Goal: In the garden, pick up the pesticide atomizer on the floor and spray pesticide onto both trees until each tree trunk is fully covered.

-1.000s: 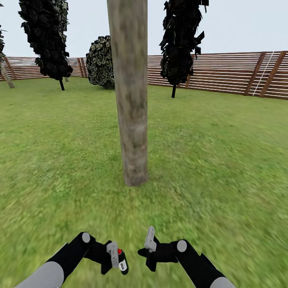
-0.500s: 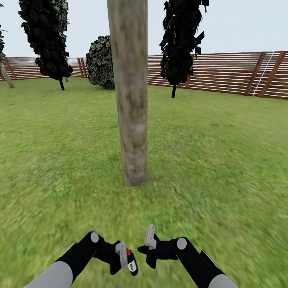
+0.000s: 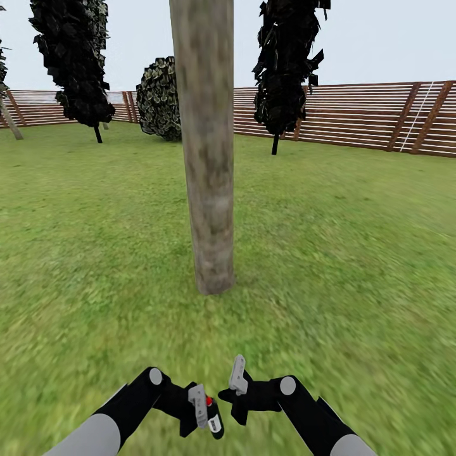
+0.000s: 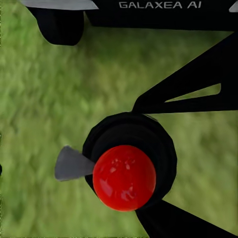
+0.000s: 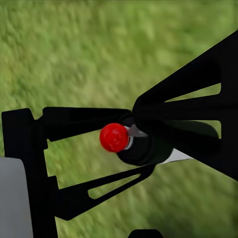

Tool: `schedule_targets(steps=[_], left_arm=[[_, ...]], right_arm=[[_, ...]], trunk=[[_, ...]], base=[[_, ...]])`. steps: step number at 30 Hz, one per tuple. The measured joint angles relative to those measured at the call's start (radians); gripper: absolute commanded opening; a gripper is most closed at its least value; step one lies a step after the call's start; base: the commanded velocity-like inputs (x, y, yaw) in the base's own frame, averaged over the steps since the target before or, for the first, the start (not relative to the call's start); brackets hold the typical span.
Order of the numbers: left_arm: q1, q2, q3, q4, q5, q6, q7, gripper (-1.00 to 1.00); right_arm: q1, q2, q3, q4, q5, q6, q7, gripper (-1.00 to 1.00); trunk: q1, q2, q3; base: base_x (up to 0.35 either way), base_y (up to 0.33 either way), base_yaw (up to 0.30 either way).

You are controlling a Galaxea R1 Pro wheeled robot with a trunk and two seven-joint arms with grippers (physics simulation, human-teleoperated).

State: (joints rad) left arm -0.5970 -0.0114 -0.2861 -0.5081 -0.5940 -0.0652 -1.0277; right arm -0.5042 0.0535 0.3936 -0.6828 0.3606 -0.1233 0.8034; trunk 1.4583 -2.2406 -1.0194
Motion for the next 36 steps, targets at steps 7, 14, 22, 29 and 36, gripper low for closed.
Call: schedule_targets(steps=[7, 14, 22, 29, 36], left_arm=[[-0.003, -0.019, 0.001, -0.006, 0.001, 0.001, 0.000, -1.00], [-0.004, -0.024, 0.001, -0.020, 0.000, 0.005, -0.001, -1.00], [-0.004, -0.025, 0.001, -0.020, 0.001, 0.005, -0.001, -1.00], [0.000, 0.031, 0.003, -0.001, -0.013, 0.006, 0.006, -1.00], [0.007, 0.097, 0.004, -0.001, -0.010, 0.004, 0.005, -1.00]], right_arm=[[0.000, 0.000, -0.001, 0.000, 0.000, 0.000, 0.000, -1.00], [0.000, 0.000, -0.001, 0.000, 0.000, 0.000, 0.000, -1.00], [0.000, 0.000, -0.002, 0.000, 0.000, 0.000, 0.000, -1.00], [0.000, 0.000, -0.001, -0.001, 0.000, 0.000, 0.000, -1.00], [0.000, 0.000, -0.001, -0.001, 0.000, 0.000, 0.000, -1.00]], trunk=[[0.000, 0.000, 0.000], [0.000, 0.000, 0.000], [0.000, 0.000, 0.000], [0.000, 0.000, 0.000], [0.000, 0.000, 0.000]], base=[[0.000, 0.000, 0.000], [0.000, 0.000, 0.000], [0.000, 0.000, 0.000], [0.000, 0.000, 0.000], [0.000, 0.000, 0.000]])
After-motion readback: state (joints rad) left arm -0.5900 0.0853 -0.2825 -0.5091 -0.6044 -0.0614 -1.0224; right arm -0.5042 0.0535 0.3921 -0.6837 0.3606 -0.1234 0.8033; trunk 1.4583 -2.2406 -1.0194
